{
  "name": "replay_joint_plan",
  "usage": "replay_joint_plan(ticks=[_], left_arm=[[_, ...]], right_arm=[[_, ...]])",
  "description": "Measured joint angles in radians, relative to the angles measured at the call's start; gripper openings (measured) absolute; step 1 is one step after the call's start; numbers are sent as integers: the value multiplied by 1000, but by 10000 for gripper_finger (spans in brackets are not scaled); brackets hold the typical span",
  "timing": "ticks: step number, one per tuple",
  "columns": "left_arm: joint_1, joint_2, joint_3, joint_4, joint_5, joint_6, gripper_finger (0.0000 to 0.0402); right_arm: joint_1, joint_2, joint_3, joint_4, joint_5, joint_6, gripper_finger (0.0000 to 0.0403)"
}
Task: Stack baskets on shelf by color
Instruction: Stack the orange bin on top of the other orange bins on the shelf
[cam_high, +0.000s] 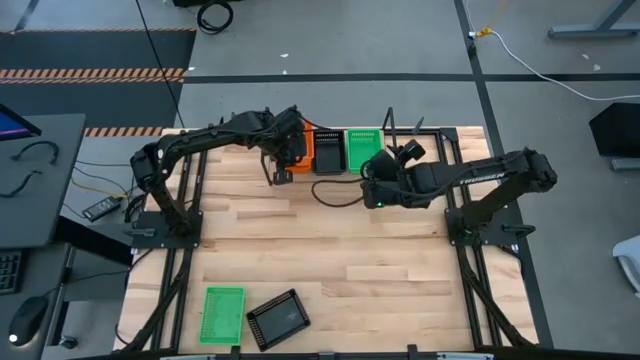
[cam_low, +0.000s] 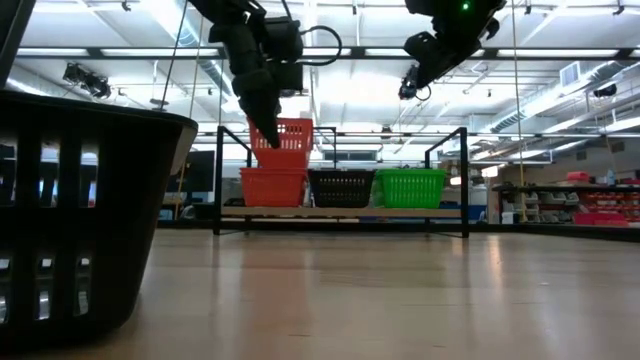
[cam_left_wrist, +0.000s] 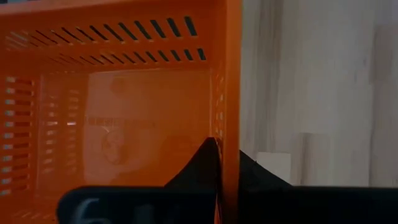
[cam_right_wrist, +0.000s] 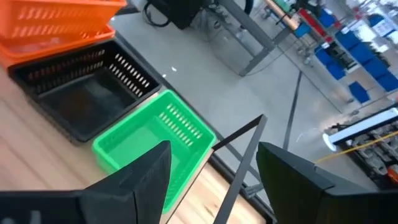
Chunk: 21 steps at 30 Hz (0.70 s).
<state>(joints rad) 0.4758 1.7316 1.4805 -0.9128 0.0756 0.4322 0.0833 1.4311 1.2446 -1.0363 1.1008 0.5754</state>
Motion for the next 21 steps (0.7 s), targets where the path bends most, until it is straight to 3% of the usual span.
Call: replay_joint_plan(ticks=[11,21], left_arm=[[38,6,0,-12,-3,36,3],[63,97,0,-5,14,59,4]], right_arm=[[-5,0,0,4,-22,-10,241],[-6,0,-1,7,-96,-3,241]])
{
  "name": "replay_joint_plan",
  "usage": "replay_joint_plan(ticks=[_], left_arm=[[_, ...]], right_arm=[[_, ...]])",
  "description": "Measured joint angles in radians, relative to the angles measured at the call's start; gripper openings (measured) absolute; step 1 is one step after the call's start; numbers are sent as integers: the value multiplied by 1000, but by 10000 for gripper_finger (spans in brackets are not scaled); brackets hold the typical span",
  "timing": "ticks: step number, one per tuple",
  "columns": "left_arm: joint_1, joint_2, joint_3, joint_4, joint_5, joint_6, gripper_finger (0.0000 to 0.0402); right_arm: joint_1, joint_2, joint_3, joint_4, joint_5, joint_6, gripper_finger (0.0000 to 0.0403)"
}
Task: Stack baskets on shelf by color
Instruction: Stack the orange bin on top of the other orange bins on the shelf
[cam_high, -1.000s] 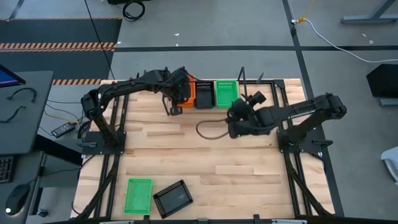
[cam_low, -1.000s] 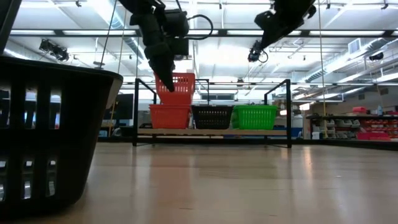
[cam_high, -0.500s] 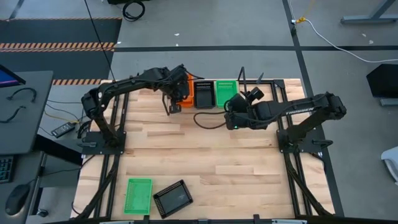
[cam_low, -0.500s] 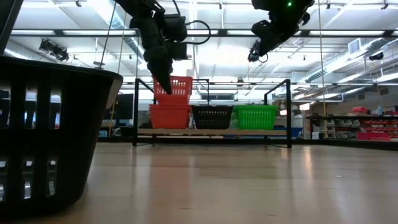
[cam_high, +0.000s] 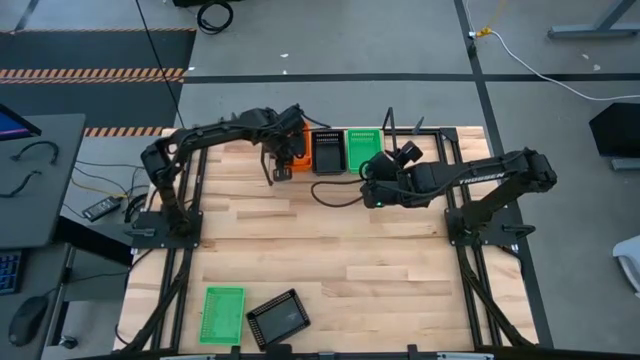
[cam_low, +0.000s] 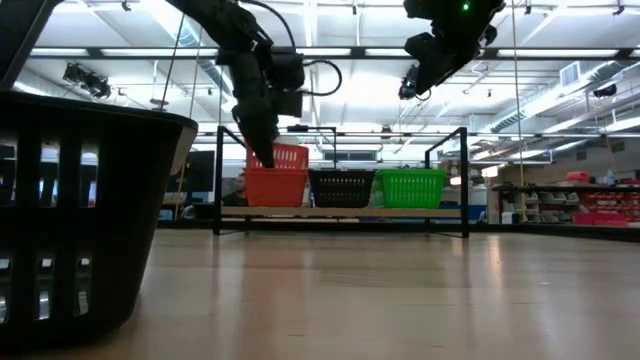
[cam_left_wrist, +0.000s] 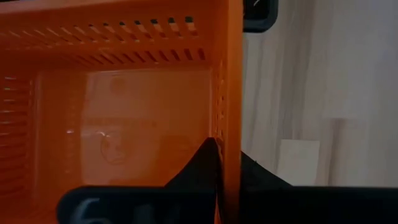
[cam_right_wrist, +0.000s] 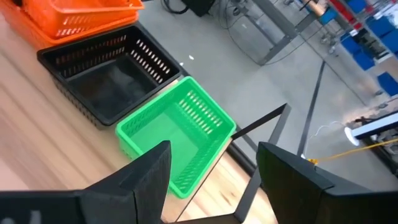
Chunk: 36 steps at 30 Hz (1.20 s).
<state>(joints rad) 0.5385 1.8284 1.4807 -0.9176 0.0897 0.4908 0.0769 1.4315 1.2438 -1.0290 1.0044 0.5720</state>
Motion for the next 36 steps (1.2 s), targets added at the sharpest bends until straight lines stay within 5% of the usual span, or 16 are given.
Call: replay_joint_plan(ticks=[10,25,36], left_arm=[[-6,11,0,9,-1,-34,7],[-57,9,32,-10,-67,-61,129],[-60,9,100,-75,-78,-68,146]], right_arm=[[0,0,0,0,-12,1,241],[0,0,0,4,-12,9,241],[0,0,0,4,-14,10,241]])
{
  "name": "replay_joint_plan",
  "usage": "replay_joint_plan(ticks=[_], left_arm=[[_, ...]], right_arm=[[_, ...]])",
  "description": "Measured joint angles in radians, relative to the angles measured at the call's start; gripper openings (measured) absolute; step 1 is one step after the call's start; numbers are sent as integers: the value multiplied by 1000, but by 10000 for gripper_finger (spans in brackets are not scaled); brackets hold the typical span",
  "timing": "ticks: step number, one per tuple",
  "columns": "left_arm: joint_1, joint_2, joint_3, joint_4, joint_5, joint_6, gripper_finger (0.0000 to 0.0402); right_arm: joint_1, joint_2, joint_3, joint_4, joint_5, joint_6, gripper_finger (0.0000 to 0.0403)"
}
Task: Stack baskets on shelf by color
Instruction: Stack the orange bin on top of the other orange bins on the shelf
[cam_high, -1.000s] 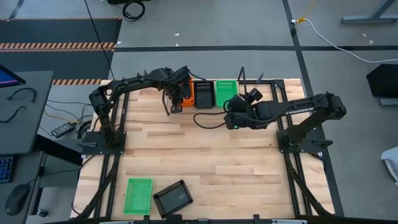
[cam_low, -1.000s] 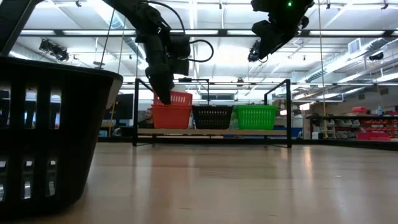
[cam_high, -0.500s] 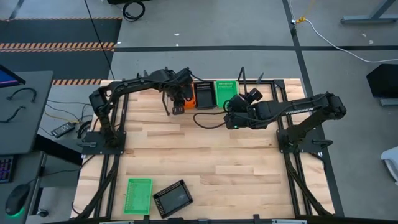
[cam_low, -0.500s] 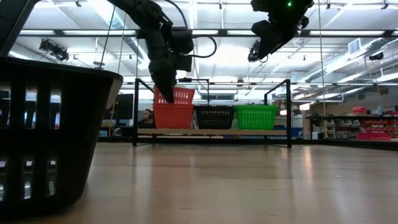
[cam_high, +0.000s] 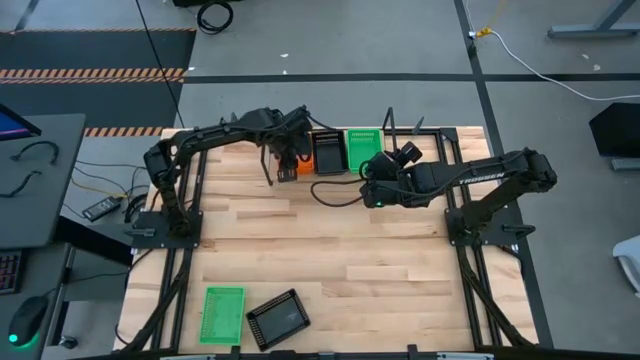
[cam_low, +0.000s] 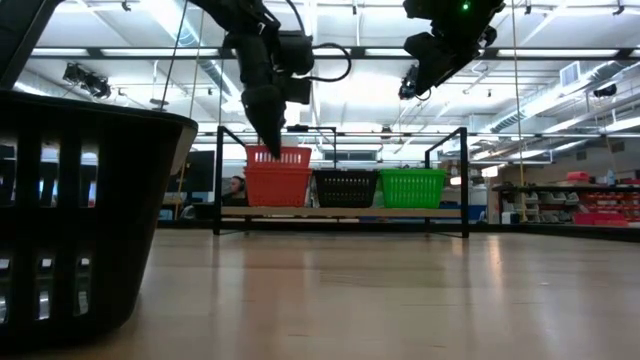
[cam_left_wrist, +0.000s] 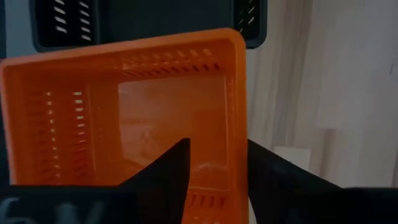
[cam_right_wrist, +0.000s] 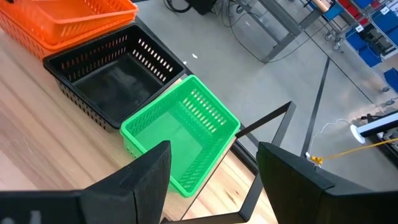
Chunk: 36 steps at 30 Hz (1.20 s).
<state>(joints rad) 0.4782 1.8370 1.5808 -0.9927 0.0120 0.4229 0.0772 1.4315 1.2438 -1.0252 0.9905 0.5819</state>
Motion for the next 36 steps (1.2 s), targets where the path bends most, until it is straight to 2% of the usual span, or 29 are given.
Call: replay_joint_plan(ticks=[10,20,36], left_arm=[[0,0,58,-46,0,-27,138],[-23,0,-47,-35,19,-44,126],[-29,-33,-50,-28,4,-18,125]], right_arm=[[0,0,0,0,-1,0,241],[0,0,0,8,-16,0,241],[0,0,0,16,-18,-1,241]])
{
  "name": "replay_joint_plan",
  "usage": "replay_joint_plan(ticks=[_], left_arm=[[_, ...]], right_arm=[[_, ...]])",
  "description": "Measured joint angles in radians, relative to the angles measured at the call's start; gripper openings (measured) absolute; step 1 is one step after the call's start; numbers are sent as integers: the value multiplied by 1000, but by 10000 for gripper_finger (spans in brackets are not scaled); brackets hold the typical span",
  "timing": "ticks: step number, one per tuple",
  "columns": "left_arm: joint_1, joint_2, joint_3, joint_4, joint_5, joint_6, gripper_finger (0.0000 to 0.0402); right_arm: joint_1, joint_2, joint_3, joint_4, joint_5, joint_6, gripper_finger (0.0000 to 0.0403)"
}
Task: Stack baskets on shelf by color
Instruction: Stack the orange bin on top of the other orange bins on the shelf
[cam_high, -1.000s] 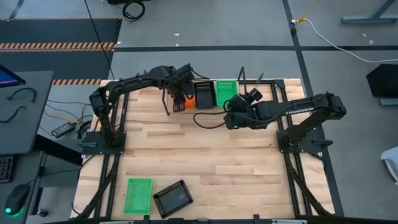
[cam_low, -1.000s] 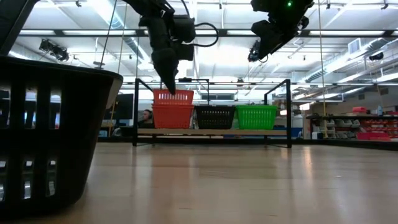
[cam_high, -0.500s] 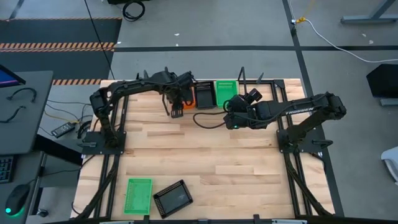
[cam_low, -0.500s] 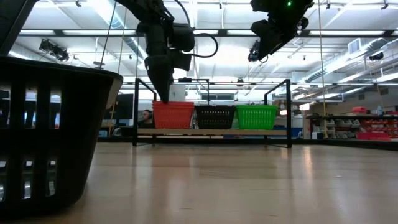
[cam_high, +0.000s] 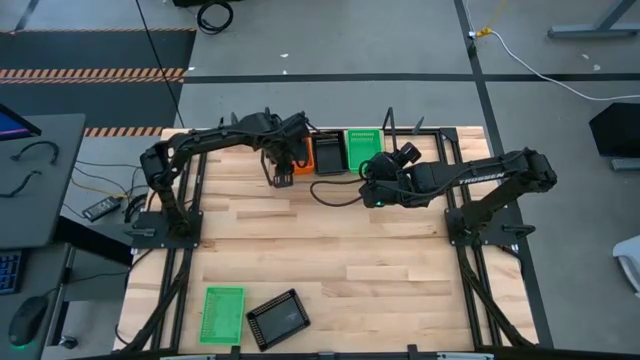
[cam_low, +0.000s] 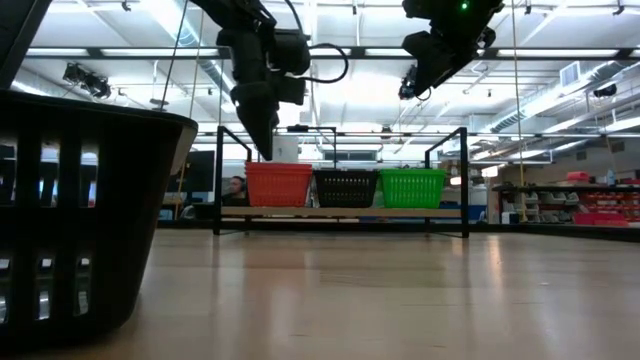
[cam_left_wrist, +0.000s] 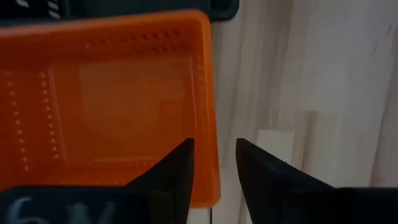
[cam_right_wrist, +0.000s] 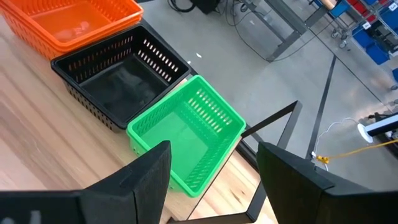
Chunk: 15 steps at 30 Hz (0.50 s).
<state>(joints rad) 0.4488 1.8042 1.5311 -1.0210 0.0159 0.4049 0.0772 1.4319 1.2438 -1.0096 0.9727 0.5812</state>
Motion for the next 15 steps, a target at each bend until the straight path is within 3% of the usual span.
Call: replay_joint_plan(ticks=[15], left_arm=[[-15,76,-2,34,-15,-6,125]], right_arm=[[0,0,0,3,-7,0,241]])
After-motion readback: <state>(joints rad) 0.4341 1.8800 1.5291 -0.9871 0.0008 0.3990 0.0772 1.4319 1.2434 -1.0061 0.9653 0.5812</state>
